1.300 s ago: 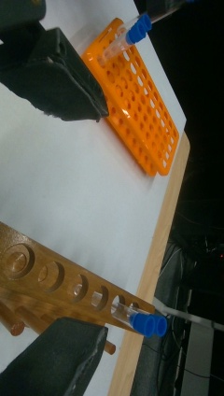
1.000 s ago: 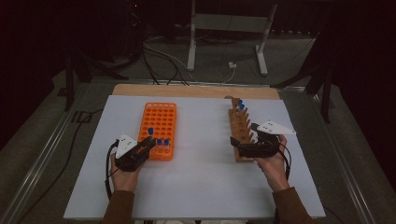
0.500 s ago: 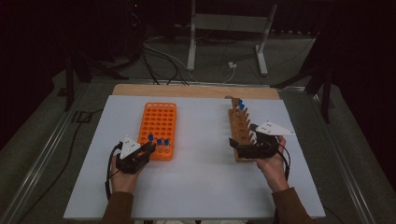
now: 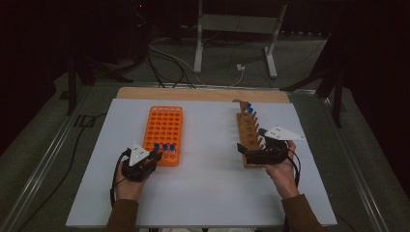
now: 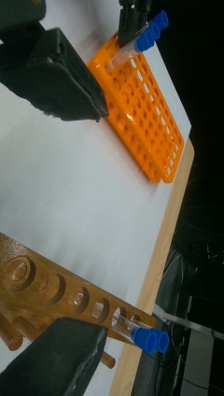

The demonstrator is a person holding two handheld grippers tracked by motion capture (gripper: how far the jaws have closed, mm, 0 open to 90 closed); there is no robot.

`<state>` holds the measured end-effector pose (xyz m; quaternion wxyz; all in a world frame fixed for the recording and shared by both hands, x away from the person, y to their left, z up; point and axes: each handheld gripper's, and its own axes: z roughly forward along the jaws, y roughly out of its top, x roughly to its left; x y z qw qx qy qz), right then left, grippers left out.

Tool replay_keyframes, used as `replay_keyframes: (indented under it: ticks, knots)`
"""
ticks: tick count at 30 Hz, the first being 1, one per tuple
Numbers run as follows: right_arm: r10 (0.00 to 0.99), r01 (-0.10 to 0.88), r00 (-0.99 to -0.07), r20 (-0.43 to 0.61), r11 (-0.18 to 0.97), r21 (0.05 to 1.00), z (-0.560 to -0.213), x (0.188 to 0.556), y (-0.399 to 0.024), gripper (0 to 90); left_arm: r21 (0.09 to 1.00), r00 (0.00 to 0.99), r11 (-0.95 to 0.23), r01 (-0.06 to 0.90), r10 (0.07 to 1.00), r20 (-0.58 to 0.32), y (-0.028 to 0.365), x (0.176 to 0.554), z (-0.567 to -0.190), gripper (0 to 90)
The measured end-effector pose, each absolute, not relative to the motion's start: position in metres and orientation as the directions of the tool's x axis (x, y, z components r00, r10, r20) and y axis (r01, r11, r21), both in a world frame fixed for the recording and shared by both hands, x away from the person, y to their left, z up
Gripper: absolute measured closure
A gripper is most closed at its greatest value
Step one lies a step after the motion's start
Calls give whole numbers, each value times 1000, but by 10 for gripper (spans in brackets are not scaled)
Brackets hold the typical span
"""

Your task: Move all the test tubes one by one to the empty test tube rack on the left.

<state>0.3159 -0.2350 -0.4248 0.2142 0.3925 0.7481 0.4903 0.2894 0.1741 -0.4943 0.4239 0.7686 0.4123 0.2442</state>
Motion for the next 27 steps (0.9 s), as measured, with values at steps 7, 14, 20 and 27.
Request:
replay_keyframes:
  ticks: [7, 14, 20, 27]
  knots:
    - [795, 379, -603, 64, 215, 900, -426, 316, -234, 0, 843, 541, -310, 440, 841, 27, 173, 291, -497, 783]
    - [796, 378, -602, 64, 214, 901, -426, 316, -234, 0, 845, 540, -291, 450, 842, 2, 175, 292, -498, 782]
    - [798, 378, -599, 64, 212, 901, -423, 317, -233, 0, 855, 534, -251, 454, 845, -36, 179, 291, -496, 661]
    - [809, 377, -584, 68, 196, 905, -416, 322, -240, 0, 889, 523, -142, 434, 844, -120, 193, 285, -486, 520]
